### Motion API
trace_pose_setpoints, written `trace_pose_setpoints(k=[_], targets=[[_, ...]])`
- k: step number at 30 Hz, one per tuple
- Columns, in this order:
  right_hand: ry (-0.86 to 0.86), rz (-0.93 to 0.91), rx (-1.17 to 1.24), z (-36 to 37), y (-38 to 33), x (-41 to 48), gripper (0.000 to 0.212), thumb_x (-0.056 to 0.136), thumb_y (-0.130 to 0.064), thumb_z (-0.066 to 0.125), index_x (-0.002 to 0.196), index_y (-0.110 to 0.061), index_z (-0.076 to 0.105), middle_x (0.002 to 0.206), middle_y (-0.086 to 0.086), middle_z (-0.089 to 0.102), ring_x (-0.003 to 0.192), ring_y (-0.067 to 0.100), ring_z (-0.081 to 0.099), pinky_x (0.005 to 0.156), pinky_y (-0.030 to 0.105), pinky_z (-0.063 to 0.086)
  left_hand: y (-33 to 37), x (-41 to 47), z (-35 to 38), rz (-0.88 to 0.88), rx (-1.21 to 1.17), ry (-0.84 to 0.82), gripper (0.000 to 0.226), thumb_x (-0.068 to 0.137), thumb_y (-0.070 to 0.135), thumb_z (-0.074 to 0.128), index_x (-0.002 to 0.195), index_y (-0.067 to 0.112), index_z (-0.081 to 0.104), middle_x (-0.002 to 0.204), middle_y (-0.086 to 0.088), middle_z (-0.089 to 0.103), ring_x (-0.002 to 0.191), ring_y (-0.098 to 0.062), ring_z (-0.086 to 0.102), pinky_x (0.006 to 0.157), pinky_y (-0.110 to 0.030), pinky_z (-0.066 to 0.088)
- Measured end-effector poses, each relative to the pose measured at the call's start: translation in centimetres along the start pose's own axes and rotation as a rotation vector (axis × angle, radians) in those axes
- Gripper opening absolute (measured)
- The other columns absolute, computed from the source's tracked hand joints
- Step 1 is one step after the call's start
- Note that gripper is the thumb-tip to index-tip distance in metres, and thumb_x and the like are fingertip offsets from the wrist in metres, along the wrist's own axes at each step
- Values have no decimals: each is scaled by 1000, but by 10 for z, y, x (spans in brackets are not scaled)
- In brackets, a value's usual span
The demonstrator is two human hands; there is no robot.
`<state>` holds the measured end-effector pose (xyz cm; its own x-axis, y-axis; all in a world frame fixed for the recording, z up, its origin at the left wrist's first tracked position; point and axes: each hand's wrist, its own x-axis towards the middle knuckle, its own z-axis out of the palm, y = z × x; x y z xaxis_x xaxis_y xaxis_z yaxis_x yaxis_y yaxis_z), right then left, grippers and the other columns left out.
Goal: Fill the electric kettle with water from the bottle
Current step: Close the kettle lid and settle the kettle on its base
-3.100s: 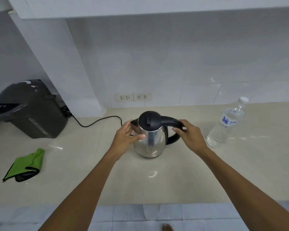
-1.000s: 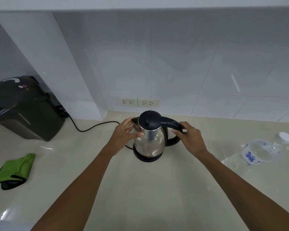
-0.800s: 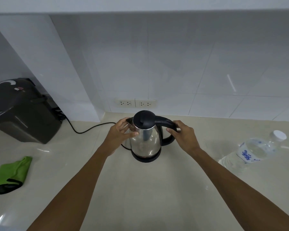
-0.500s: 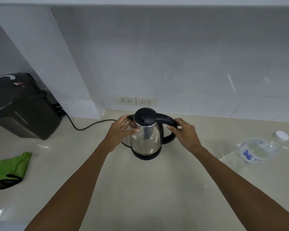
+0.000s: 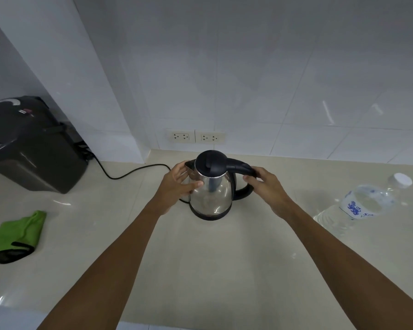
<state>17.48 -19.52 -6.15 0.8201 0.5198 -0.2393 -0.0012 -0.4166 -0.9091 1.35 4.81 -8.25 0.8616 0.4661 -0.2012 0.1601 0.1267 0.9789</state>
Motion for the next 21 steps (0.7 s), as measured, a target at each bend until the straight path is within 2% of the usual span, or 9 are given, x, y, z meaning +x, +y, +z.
trace_pose_setpoints(k=[2,4,6,11,15,17,19,21], targets=[[-23,96,191,-1,-7,1,31,94,-44,64,117,-23,70,115,2,70,117,23,64,104,41,51,1,0,0,-9,1,-4,72,81,8,93,143,27,61,140,8,69,142,-17,58,107,-50,57],[-7,159,240,0,-13,4,45,92,-55,62,114,-17,72,118,12,69,116,26,64,102,43,52,4,-2,1,-15,-6,-8,72,83,6,91,145,25,60,142,7,68,142,-18,57,96,-42,63],[36,202,246,5,-17,7,49,91,-56,63,111,-13,71,120,17,68,115,29,64,100,43,52,4,-3,1,-16,-11,-12,73,83,4,90,146,23,59,142,7,68,141,-18,58,92,-39,64],[93,257,271,11,-18,9,46,85,-52,69,105,-11,70,109,14,69,102,25,64,103,50,51,3,-3,1,-13,-9,-9,68,84,2,89,139,29,61,136,14,70,140,-15,59,99,-43,63],[76,292,265,10,-27,10,35,86,-47,71,92,-13,65,99,6,62,91,19,56,103,48,50,1,-2,1,-14,-1,-7,70,82,4,91,141,29,61,137,13,70,141,-15,58,106,-48,59],[40,319,235,7,-33,10,36,85,-48,72,95,-15,65,109,5,67,98,17,59,98,43,49,0,-1,0,-12,11,-10,68,83,6,90,139,31,61,139,12,69,141,-16,57,100,-44,62],[17,342,200,3,-33,12,43,82,-53,73,105,-16,66,117,4,68,109,20,59,100,42,46,1,-2,1,-11,26,-7,66,84,5,90,136,33,62,138,12,69,141,-16,57,95,-40,64],[-10,343,179,-1,-33,11,51,83,-57,72,114,-17,65,121,2,66,116,22,57,103,43,45,3,-2,1,-26,53,-11,65,83,6,90,134,35,62,134,13,70,141,-17,57,98,-42,63]])
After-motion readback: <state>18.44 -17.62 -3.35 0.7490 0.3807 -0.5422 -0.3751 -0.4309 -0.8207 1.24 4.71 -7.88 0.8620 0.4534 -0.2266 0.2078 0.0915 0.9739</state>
